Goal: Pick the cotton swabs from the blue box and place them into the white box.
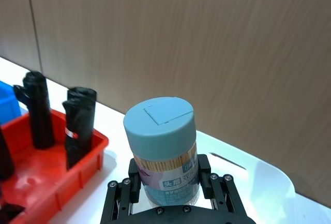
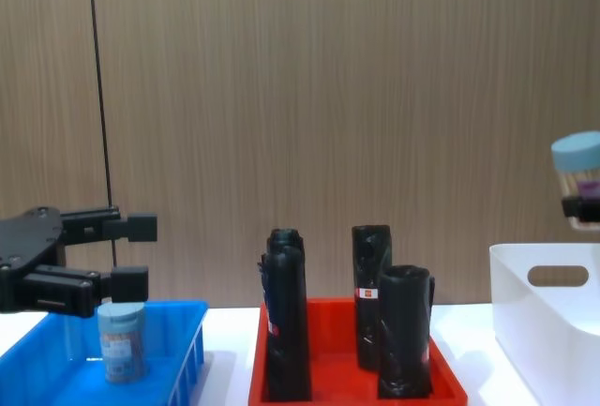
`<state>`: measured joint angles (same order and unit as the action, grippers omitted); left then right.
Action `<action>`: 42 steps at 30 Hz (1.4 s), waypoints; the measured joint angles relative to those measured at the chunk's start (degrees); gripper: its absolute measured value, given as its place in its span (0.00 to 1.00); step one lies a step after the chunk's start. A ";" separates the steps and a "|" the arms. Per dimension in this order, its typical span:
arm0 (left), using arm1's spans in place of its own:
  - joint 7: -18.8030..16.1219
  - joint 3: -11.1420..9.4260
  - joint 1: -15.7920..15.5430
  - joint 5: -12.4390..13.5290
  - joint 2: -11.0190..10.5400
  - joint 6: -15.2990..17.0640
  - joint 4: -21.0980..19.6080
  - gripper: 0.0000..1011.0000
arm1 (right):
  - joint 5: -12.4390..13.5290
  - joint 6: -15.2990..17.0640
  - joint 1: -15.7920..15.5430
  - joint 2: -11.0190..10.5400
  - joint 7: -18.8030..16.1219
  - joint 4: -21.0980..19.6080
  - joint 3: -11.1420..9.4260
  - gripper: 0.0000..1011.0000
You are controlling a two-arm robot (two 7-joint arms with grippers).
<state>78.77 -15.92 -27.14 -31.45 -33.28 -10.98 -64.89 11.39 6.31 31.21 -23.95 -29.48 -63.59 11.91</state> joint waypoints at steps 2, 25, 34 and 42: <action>0.00 0.00 0.00 0.00 0.00 0.00 0.00 0.99 | -0.51 -0.26 0.49 0.11 0.10 1.40 0.10 0.65; 0.00 0.00 0.00 0.00 0.00 0.00 0.00 0.99 | -3.05 -2.31 2.87 0.92 0.60 8.00 1.10 0.99; 0.00 0.00 0.00 0.00 0.00 0.00 0.00 0.99 | -3.17 -2.54 2.91 0.97 0.78 8.23 1.21 0.99; -0.77 -0.09 0.14 0.21 0.12 0.07 -0.24 0.99 | -3.11 -2.57 2.20 1.05 1.34 7.30 1.21 0.99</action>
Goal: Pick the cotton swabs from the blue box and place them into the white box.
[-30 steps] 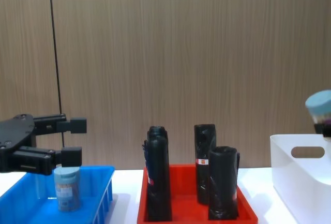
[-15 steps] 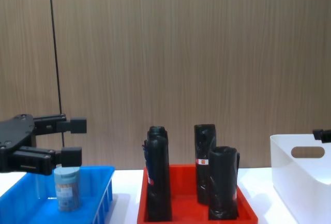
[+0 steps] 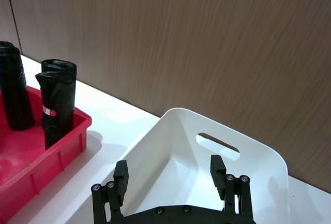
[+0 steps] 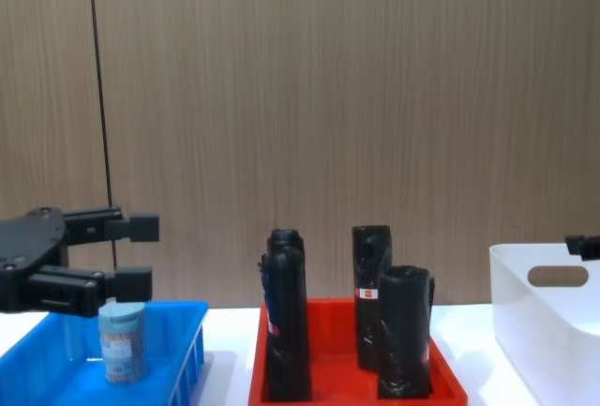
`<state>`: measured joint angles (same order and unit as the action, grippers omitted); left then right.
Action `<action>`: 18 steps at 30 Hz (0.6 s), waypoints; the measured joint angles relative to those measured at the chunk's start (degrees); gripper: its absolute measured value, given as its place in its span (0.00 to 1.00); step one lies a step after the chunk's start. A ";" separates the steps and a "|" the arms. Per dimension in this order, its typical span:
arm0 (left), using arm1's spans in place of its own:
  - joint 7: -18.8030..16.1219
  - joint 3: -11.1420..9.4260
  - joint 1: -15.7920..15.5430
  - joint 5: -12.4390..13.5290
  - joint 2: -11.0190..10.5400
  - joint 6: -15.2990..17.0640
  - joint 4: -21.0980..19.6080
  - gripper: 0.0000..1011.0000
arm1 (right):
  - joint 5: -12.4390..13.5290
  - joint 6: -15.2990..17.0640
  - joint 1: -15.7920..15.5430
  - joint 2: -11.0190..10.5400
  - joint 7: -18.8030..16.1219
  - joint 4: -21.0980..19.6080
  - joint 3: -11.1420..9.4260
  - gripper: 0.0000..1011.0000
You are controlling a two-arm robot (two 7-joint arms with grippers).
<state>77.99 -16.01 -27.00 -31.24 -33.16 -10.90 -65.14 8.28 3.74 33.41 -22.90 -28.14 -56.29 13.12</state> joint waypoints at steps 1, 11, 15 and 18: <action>-0.23 -0.04 0.03 0.06 0.03 0.04 -0.09 0.99 | 0.00 0.00 0.00 0.00 0.00 0.00 0.00 0.99; -6.59 -0.85 1.17 1.66 0.95 1.00 -2.42 0.99 | 1.27 -0.30 -5.12 0.54 3.60 -6.70 -0.03 0.99; -9.49 -1.23 1.65 2.43 1.37 1.46 -3.48 0.99 | 1.80 -0.41 -7.35 0.78 5.18 -9.67 -0.04 0.99; -11.75 -1.53 2.03 3.00 1.72 1.84 -4.27 0.99 | 2.10 -0.47 -8.57 0.91 6.06 -11.29 -0.05 0.99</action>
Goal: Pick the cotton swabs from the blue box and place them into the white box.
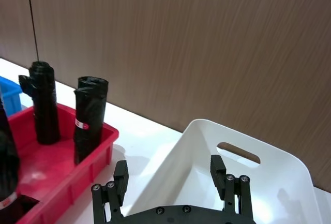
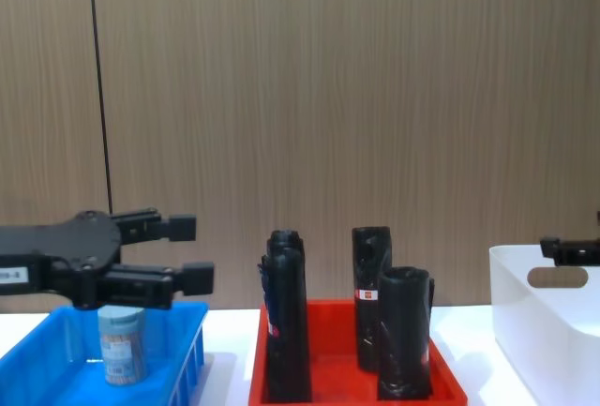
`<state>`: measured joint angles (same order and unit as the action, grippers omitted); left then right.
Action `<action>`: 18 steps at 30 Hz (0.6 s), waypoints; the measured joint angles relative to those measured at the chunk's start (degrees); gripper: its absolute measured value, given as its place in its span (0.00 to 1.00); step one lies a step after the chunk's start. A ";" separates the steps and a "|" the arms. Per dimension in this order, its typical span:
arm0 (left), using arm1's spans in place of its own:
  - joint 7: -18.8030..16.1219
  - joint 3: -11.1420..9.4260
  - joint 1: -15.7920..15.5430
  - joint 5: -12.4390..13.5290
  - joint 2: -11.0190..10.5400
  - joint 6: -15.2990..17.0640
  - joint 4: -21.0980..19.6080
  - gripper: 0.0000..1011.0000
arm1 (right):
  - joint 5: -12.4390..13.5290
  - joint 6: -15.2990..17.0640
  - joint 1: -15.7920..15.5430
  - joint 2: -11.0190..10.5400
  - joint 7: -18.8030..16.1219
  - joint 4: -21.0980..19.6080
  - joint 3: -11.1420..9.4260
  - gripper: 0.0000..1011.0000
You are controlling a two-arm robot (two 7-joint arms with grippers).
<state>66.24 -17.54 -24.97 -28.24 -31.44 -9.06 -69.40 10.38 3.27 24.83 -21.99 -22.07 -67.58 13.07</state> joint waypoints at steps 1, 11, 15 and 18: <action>-0.63 -0.08 0.10 0.14 0.08 0.08 -0.22 0.99 | 0.22 -0.06 -0.97 0.10 0.71 -1.26 -0.01 0.99; -8.64 -1.17 1.53 2.21 1.27 1.33 -3.17 0.99 | 1.56 -0.36 -6.61 0.70 4.71 -8.67 -0.03 0.99; -12.04 -1.61 2.14 3.05 1.77 1.84 -4.39 0.99 | 2.10 -0.48 -8.82 0.93 6.25 -11.54 -0.04 0.99; -13.80 -1.83 2.45 3.51 2.03 2.12 -5.01 0.99 | 2.50 -0.57 -10.47 1.10 7.41 -13.71 -0.05 0.99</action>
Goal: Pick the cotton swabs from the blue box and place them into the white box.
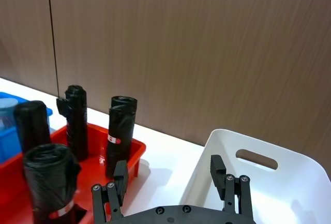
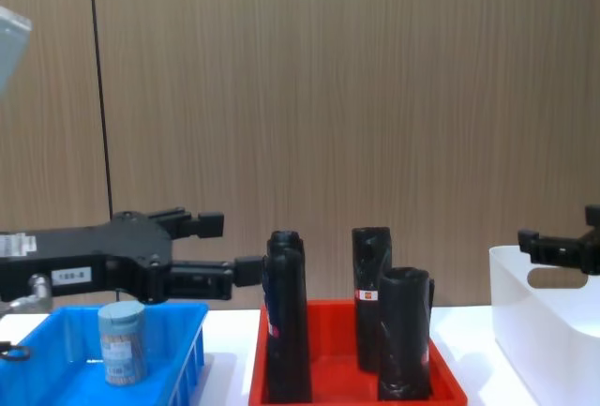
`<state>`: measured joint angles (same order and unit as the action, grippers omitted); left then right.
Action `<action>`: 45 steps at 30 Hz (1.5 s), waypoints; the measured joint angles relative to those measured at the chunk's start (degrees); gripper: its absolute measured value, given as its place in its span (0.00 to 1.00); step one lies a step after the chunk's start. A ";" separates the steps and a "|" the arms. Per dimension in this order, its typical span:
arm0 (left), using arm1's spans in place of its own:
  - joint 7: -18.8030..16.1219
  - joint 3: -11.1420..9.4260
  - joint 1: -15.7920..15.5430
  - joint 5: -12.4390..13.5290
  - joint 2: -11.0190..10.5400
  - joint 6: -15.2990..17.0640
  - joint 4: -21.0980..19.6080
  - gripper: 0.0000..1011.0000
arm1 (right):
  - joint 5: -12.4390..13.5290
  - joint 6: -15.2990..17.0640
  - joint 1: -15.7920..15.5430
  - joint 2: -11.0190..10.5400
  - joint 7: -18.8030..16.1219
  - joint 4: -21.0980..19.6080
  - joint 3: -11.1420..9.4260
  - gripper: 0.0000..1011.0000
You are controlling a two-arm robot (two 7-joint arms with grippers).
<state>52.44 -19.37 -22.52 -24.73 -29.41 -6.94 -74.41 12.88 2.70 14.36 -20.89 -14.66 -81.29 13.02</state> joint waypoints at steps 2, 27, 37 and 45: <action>-1.12 -0.15 0.20 0.30 0.18 0.18 -0.44 0.99 | 0.23 -0.04 -0.88 0.10 0.64 -1.20 -0.01 0.99; -20.43 -2.64 3.54 5.22 3.00 3.07 -7.42 0.99 | 3.48 -0.73 -14.42 1.50 10.31 -19.00 -0.08 0.99; -27.82 -3.64 4.81 7.12 4.08 4.22 -10.10 0.99 | 3.61 -0.77 -15.19 1.57 10.86 -19.91 -0.09 0.99; -33.53 -4.37 5.83 8.56 4.91 5.04 -12.18 0.99 | 3.61 -0.77 -15.20 1.55 10.86 -19.95 -0.09 0.99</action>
<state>18.91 -23.74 -16.69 -16.17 -24.50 -1.90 -86.59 16.49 1.93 -0.84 -19.34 -3.80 -101.23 12.94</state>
